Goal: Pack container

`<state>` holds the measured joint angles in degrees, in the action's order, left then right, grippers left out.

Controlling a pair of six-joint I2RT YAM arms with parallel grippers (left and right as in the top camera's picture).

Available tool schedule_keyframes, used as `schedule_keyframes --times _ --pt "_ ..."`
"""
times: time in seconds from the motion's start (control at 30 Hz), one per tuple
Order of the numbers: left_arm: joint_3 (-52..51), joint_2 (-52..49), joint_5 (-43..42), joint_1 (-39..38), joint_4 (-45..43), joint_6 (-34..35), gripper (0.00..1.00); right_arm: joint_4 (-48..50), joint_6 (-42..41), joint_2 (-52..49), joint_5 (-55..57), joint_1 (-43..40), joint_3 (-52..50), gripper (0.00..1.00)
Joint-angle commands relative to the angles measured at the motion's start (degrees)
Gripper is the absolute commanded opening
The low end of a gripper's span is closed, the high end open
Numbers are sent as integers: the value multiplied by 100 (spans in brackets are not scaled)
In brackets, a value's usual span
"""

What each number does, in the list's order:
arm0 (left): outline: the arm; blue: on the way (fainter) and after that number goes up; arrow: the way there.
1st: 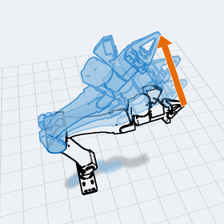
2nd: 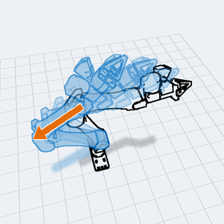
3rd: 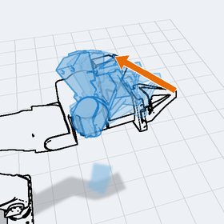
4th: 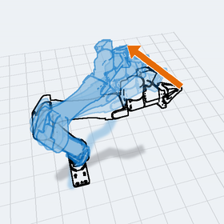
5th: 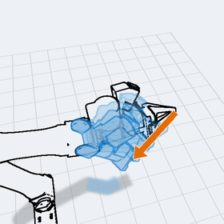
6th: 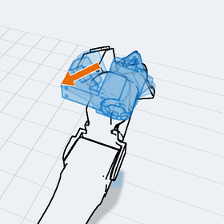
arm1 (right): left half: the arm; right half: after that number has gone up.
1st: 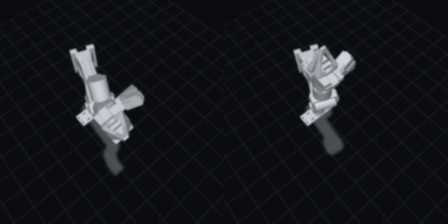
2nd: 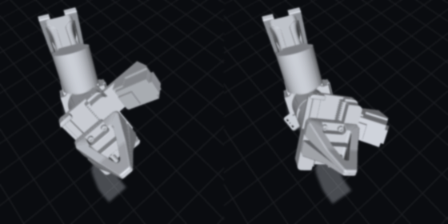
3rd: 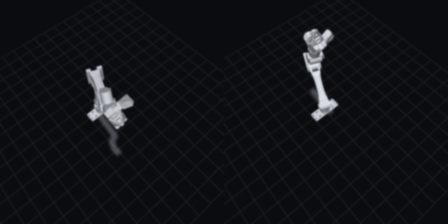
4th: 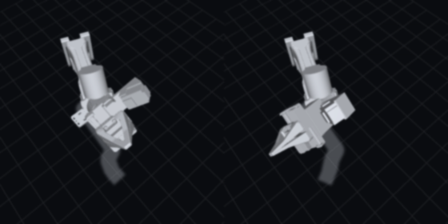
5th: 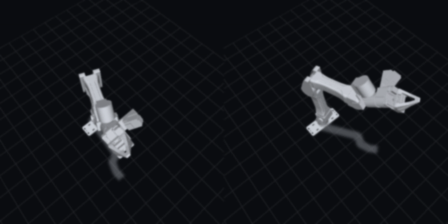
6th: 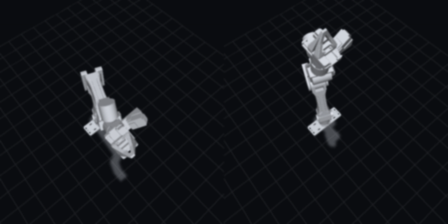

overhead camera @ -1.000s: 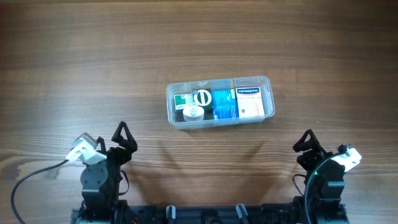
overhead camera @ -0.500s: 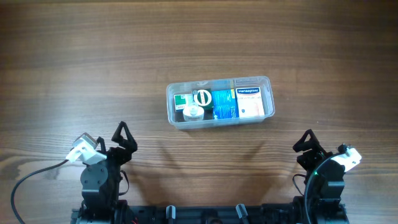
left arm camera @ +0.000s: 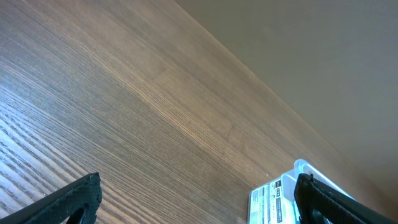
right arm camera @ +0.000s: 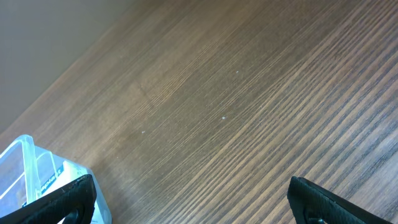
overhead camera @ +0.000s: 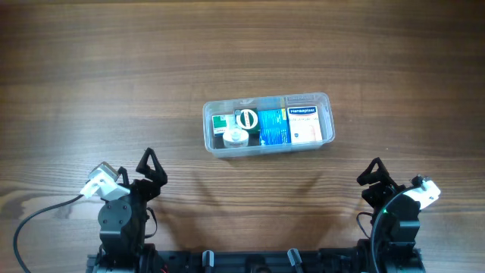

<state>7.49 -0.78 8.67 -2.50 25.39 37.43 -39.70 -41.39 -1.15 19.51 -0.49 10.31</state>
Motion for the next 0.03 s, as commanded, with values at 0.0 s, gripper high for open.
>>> schedule_keyframes --times 0.0 --pt "-9 61 -28 44 -11 57 100 26 -83 94 -57 -35 -20 100"
